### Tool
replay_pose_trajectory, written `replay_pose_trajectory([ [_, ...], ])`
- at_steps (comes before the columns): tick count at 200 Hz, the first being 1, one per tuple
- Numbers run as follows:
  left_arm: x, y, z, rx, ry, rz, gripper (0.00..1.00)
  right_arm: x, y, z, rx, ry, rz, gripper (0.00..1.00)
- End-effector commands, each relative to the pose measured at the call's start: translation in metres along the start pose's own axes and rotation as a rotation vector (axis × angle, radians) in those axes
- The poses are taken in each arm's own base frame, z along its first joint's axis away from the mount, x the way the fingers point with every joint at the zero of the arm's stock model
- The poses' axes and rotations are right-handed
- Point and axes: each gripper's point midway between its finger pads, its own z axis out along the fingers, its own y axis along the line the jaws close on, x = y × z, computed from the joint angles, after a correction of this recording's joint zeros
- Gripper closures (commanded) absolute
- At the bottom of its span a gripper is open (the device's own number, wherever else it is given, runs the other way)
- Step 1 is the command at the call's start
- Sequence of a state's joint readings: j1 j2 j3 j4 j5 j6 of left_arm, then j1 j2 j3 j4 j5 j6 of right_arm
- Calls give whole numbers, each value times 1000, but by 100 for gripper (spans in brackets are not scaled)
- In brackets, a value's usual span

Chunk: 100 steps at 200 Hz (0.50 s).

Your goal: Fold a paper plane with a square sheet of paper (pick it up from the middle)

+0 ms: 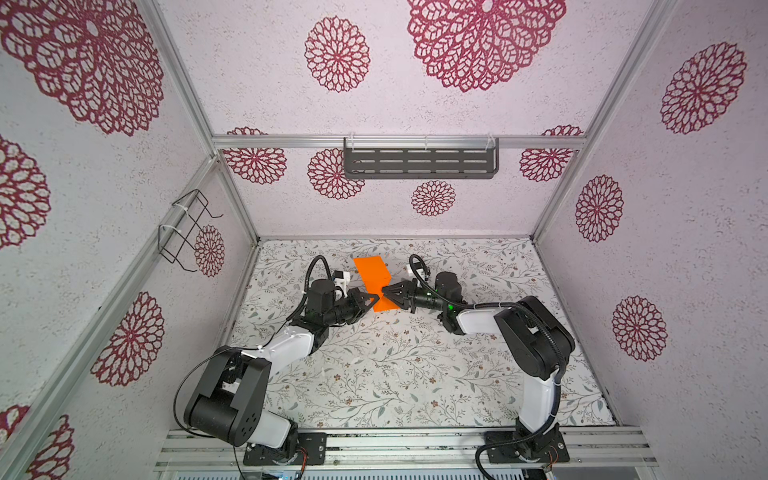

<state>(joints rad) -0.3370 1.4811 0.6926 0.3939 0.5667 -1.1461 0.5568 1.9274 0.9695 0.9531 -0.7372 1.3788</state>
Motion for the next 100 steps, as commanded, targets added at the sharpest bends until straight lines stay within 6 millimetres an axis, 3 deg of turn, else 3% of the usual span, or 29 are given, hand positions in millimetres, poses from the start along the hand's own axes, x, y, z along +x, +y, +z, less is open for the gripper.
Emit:
replay_pose_trajectory([
  [1, -8, 11, -8, -93, -22, 45, 97, -17, 11, -23, 44, -71, -99, 63],
  [29, -12, 45, -26, -371, -3, 120, 99, -38, -20, -56, 293, -174, -213, 47],
  [54, -22, 81, -73, -819, 54, 174, 100, -58, -40, -98, 595, -286, -339, 34],
  [76, -34, 89, -115, -1145, 80, 270, 98, -71, -41, -131, 758, -385, -419, 26],
  [100, -54, 85, -143, -1403, 82, 391, 98, -76, -35, -148, 805, -437, -454, 22],
])
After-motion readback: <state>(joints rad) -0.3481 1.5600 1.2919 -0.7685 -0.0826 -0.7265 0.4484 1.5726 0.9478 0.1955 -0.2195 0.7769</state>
